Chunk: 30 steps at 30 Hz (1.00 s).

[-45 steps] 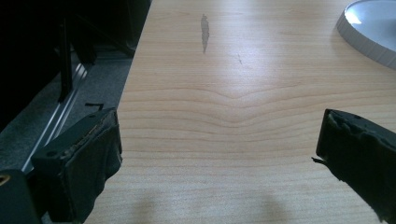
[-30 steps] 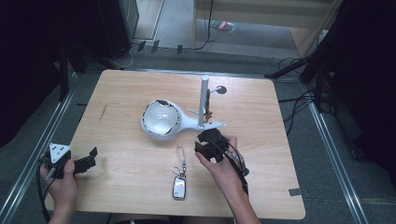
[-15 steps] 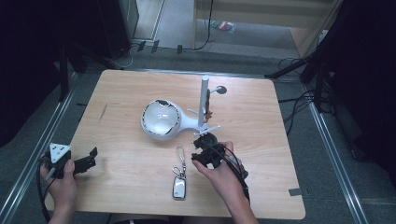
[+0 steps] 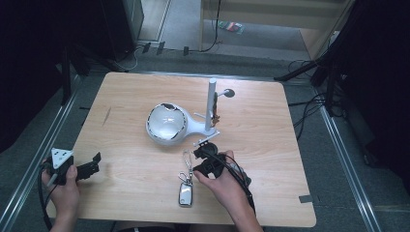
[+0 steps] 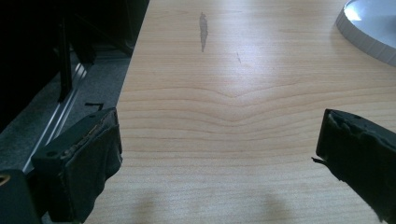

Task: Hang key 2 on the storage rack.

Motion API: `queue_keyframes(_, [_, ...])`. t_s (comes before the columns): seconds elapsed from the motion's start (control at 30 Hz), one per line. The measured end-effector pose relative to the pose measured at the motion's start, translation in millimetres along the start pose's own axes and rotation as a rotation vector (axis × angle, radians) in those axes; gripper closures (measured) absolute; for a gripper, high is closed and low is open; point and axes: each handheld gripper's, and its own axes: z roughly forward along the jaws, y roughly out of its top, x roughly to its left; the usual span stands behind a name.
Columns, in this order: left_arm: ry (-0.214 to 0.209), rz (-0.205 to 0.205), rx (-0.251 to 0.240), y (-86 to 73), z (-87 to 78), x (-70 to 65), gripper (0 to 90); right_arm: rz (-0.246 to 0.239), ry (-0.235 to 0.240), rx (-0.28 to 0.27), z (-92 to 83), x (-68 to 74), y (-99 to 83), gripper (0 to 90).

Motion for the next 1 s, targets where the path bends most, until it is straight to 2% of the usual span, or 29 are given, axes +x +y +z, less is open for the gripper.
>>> queue_keyframes(0.2, [0.001, 0.001, 0.001, 0.0, 0.0, -0.1, 0.4, 0.012, 0.024, 0.031, 7.6, 1.9, 2.9, 66.2])
queue_keyframes(0.53, [-0.002, 0.000, 0.000, -0.1, -0.2, -0.2, 0.4, 0.033, 0.059, 0.058, 18.1, 1.1, 6.7, 67.2])
queue_keyframes(1.0, [-0.004, 0.004, 0.003, -0.3, -1.1, -0.4, 0.4, 0.031, 0.062, 0.093, 33.2, 5.9, 11.4, 69.3])
